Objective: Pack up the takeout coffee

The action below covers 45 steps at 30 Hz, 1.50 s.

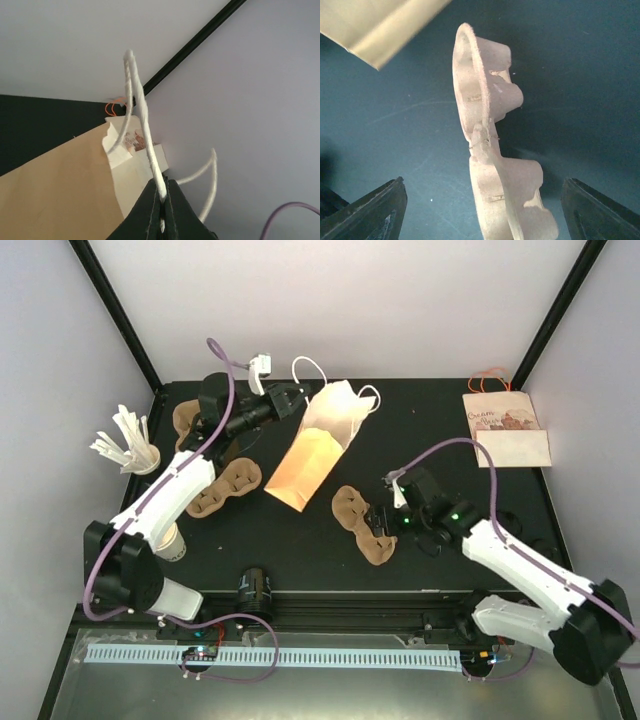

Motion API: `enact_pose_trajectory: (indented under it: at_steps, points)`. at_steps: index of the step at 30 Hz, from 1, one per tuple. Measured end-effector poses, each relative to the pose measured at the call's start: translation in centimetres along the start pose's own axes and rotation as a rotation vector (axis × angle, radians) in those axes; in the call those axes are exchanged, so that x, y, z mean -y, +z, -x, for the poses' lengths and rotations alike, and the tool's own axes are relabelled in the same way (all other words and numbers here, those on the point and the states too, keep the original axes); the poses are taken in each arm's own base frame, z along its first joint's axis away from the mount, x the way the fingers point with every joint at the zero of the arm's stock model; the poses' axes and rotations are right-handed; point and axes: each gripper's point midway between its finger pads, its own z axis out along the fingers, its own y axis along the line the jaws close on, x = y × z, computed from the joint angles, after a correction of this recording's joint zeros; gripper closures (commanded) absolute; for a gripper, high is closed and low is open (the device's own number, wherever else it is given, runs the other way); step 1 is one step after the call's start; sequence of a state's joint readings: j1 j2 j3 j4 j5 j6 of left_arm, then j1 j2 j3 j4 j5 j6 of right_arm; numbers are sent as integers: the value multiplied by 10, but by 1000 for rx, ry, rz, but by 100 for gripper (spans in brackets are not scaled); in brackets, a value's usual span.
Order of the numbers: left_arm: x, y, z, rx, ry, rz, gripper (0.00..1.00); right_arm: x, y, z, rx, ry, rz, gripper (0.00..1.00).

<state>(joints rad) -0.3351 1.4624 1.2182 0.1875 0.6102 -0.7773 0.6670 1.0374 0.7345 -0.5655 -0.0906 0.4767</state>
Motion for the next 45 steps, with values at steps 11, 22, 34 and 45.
enact_pose_trajectory:
  at_steps: [11, 22, 34, 45]
  points:
    - [41, -39, 18, 85, 137, 3, 98, 13, 58, -18, -209, -160, -63, 59]
    - [37, -45, 17, 88, 145, 32, 98, 65, 78, -19, -132, 180, 3, 65]
    - [27, -44, 8, 65, 128, 46, 98, 7, 72, -48, -144, 319, 306, 22]
    - [20, -45, 0, 24, 146, 76, 98, 2, 34, 13, -24, -66, 148, 12]
